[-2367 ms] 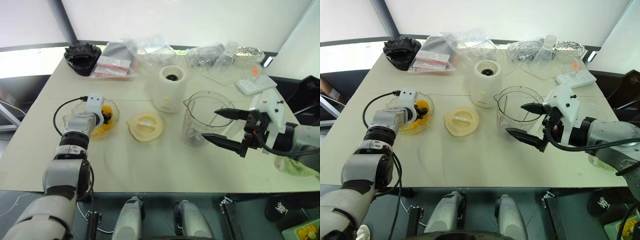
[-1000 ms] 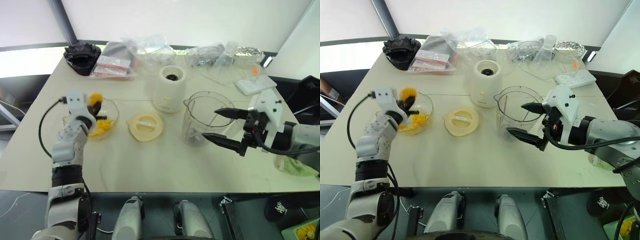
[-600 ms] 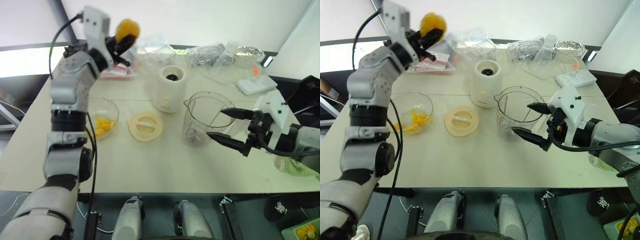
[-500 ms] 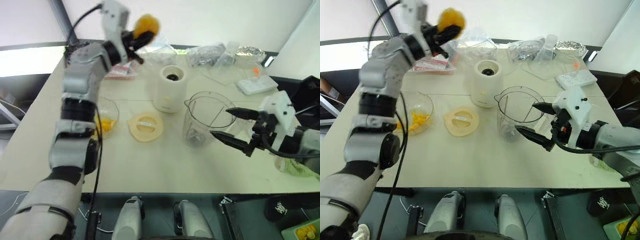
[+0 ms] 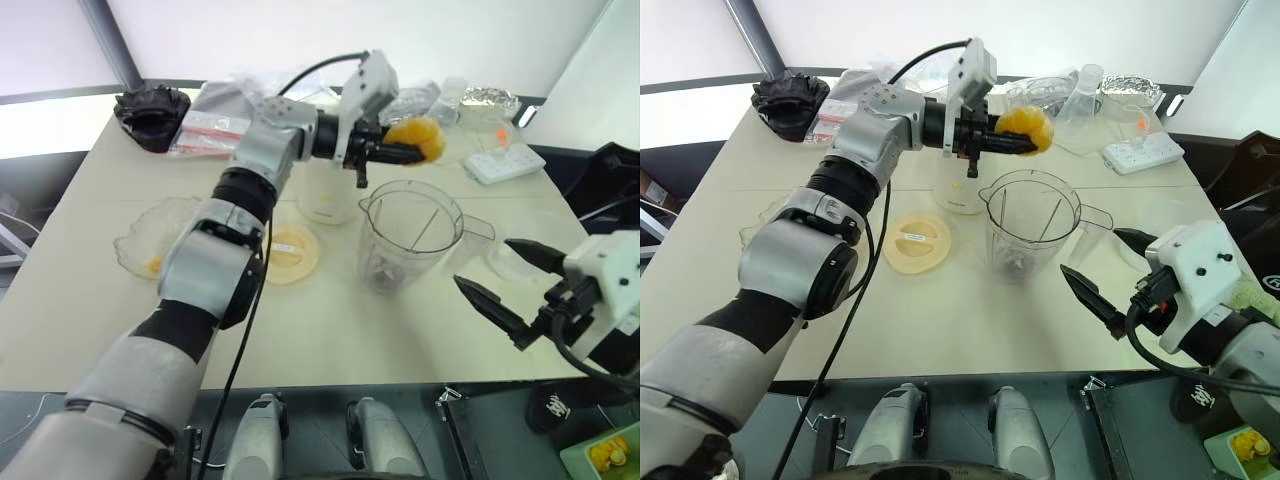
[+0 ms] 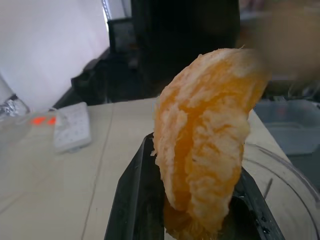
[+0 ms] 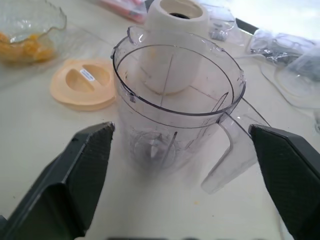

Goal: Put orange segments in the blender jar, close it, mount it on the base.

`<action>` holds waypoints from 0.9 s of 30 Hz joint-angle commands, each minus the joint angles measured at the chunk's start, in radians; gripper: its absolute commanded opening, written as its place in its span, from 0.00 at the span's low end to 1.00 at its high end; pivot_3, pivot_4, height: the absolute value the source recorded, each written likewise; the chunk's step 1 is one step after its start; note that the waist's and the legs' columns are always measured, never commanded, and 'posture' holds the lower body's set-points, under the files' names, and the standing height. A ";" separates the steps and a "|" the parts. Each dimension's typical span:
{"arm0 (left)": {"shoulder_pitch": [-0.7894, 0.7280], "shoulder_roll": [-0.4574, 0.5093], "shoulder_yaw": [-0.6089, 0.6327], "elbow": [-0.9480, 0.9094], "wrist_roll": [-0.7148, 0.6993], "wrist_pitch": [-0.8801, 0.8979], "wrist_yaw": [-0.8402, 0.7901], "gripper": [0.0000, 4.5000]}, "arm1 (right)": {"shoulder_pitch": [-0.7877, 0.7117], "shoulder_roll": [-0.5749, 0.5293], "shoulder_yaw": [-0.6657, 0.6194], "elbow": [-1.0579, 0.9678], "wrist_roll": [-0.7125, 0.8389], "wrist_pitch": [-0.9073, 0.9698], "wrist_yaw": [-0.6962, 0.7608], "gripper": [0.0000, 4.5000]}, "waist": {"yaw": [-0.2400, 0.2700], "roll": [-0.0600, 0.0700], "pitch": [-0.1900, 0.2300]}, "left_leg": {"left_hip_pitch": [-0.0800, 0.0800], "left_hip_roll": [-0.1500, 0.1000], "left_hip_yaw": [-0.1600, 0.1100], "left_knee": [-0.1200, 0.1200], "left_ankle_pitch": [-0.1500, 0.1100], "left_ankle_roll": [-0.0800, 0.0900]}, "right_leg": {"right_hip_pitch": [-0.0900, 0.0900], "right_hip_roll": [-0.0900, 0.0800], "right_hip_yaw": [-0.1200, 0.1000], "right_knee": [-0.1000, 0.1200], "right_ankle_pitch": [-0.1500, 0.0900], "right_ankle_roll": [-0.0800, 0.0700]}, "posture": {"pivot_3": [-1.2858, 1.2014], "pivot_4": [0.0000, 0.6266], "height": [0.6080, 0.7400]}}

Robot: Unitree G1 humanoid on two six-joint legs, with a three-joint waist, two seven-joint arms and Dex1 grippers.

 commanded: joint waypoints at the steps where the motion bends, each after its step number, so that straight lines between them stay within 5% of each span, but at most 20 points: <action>1: -0.051 -0.021 -0.002 0.034 0.034 -0.038 -0.049 0.20 | 0.048 -0.017 -0.048 -0.025 0.052 -0.073 -0.058 1.00 | 0.000 0.000 0.000 | 0.000 0.000 0.000 0.000 0.000 0.000 | 0.000 0.000 0.000 0.000 0.000 0.000 | 0.52 0.24 1.00; 8: -0.059 -0.051 -0.013 0.078 0.084 -0.067 -0.141 0.20 | 0.202 -0.070 -0.065 -0.025 0.111 -0.216 -0.149 1.00 | 0.001 0.000 0.000 | -0.001 0.000 0.000 0.000 0.000 0.000 | 0.000 0.000 0.000 0.000 0.000 -0.001 | 0.52 0.24 1.00; 12: -0.066 -0.061 -0.004 0.094 0.103 -0.080 -0.134 0.46 | 0.272 -0.099 -0.059 -0.025 0.126 -0.295 -0.188 1.00 | 0.001 0.000 0.000 | -0.001 0.000 0.000 0.001 0.000 0.000 | 0.000 0.000 0.000 0.000 0.000 -0.001 | 0.52 0.24 1.00; 17: -0.073 -0.071 0.011 0.103 0.109 -0.085 -0.112 0.99 | 0.343 -0.130 -0.049 -0.025 0.127 -0.373 -0.219 1.00 | 0.001 0.000 0.000 | -0.001 0.000 0.000 0.001 0.000 0.000 | 0.000 0.000 0.000 0.000 0.000 -0.001 | 0.52 0.24 1.00; 27: -0.083 -0.024 0.112 0.095 0.058 -0.031 -0.039 0.99 | 0.395 -0.150 -0.022 -0.025 0.103 -0.420 -0.246 1.00 | 0.000 0.000 0.000 | -0.001 0.000 0.000 0.001 0.000 0.000 | 0.000 0.000 0.000 0.000 0.000 -0.001 | 0.52 0.24 1.00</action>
